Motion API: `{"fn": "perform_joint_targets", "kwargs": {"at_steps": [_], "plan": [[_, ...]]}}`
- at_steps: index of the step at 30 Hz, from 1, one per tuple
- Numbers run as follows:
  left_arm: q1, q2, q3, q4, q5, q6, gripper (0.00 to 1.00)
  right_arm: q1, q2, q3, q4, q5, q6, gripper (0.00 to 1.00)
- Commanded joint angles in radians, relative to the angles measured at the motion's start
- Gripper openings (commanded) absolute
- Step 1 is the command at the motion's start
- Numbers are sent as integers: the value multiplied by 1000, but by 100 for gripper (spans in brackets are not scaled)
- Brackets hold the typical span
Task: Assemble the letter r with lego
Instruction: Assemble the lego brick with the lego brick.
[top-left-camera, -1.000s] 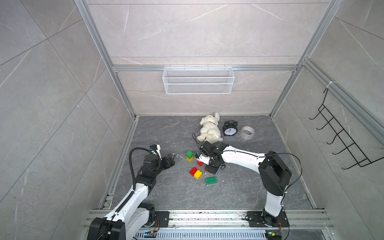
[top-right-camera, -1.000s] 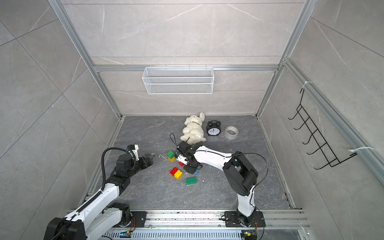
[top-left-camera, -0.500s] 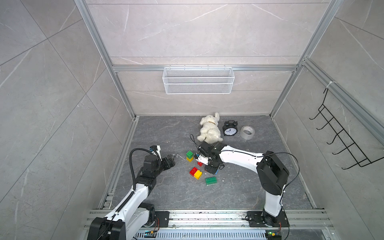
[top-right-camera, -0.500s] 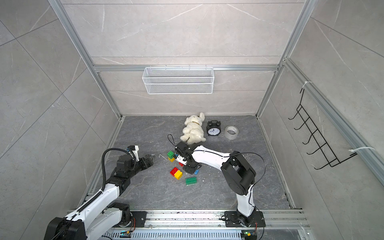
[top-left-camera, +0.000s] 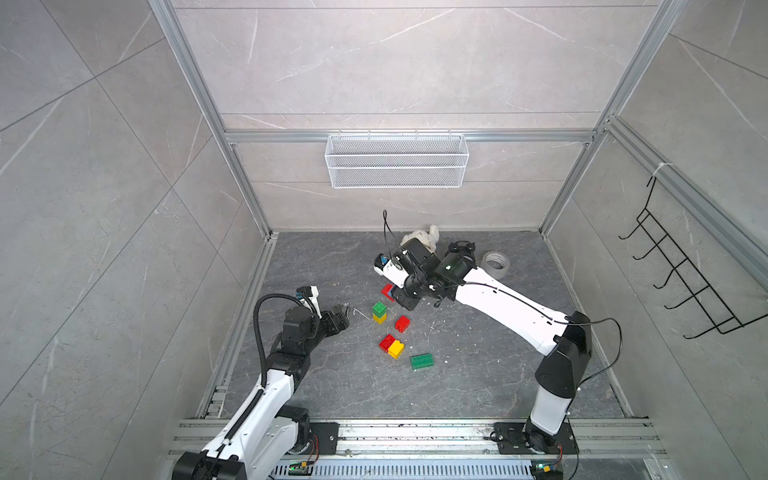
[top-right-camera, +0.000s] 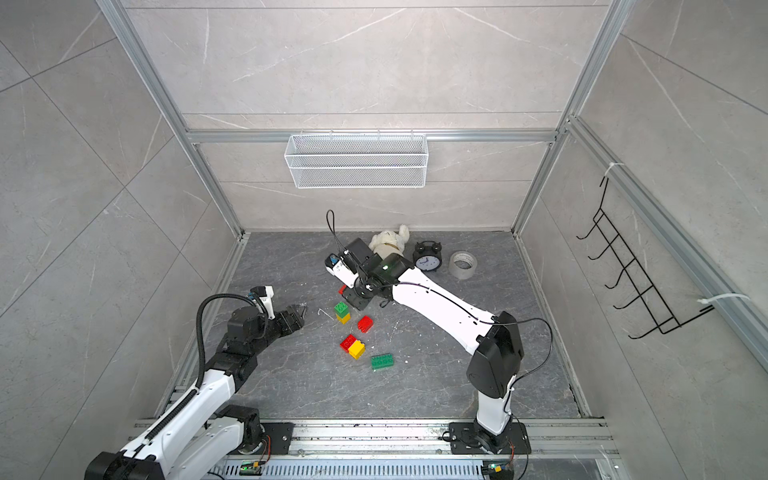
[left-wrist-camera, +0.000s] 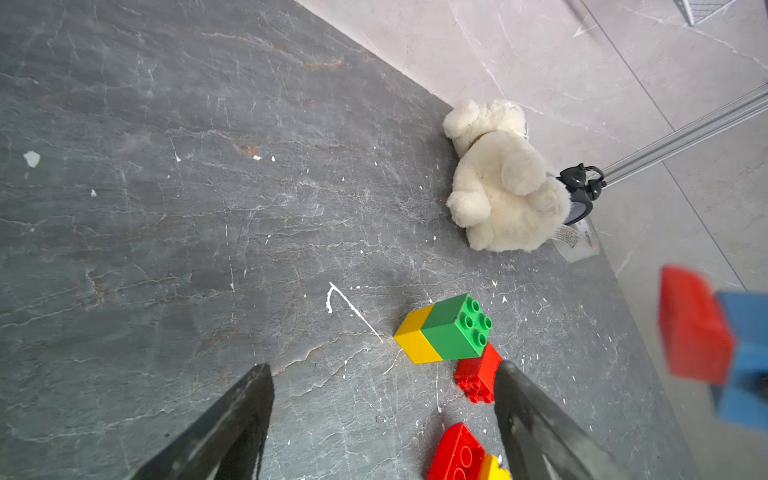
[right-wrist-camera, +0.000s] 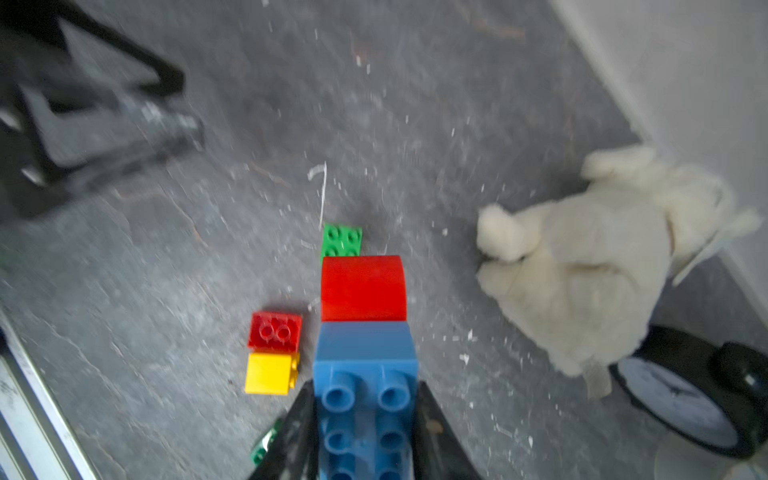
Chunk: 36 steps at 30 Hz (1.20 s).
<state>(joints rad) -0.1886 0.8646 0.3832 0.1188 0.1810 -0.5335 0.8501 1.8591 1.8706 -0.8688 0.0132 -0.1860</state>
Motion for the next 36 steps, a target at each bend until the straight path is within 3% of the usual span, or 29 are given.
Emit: {"fn": "perform_joint_targets", "kwargs": {"at_steps": [1,6,13,15,22,31,36], "plan": [[6,-28,41,-39,-24,33,86,30,129,134,-95,-37,37,16],[6,-45,34,-44,-33,35,86,69,355,433,-273,-43,15,16],[5,-47,26,-55,-34,40,86,100,744,1074,-611,44,15,16],[6,-49,21,-56,-34,43,86,101,806,1186,-660,55,19,16],[5,-47,9,-52,-36,44,86,101,674,918,-538,111,35,16],[6,-33,5,-39,-28,33,86,101,739,1019,-554,149,36,14],[6,-36,-2,-39,-28,33,86,102,716,989,-473,152,51,14]]}}
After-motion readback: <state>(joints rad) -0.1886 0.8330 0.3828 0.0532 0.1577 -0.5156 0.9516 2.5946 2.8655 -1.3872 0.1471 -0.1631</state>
